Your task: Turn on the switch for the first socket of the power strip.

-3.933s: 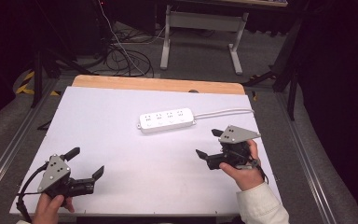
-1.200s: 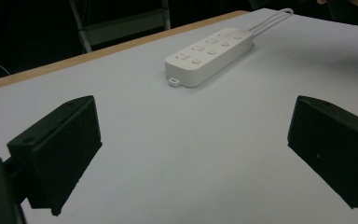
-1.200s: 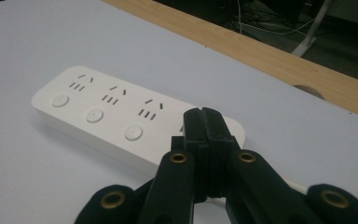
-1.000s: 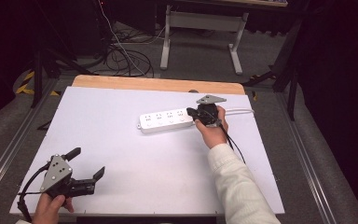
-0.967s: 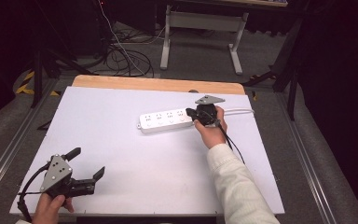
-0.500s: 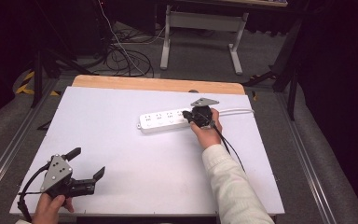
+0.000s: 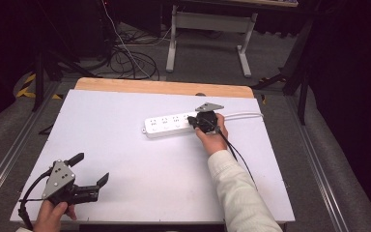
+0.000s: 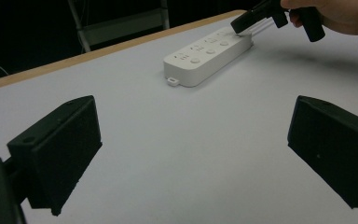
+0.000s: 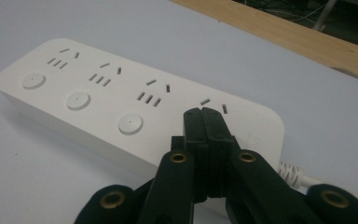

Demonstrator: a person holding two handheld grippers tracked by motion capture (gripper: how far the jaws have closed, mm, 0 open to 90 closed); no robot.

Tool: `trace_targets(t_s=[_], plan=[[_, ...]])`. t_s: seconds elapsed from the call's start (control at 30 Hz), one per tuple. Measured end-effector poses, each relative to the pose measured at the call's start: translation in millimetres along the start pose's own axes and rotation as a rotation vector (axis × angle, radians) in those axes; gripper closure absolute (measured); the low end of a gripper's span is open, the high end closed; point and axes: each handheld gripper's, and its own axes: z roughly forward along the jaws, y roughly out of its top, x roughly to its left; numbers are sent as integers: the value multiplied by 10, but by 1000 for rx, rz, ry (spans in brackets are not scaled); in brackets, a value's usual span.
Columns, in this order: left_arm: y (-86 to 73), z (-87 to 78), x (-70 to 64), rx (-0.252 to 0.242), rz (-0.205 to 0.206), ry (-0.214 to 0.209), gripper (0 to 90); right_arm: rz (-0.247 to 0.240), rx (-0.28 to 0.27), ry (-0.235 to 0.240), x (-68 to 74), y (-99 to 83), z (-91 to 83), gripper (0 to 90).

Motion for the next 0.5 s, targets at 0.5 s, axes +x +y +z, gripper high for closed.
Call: trace_targets(t_s=[0.5], plan=[[1, 0, -3, 0, 0, -1, 32, -22, 7, -12, 31, -10, 20, 900]])
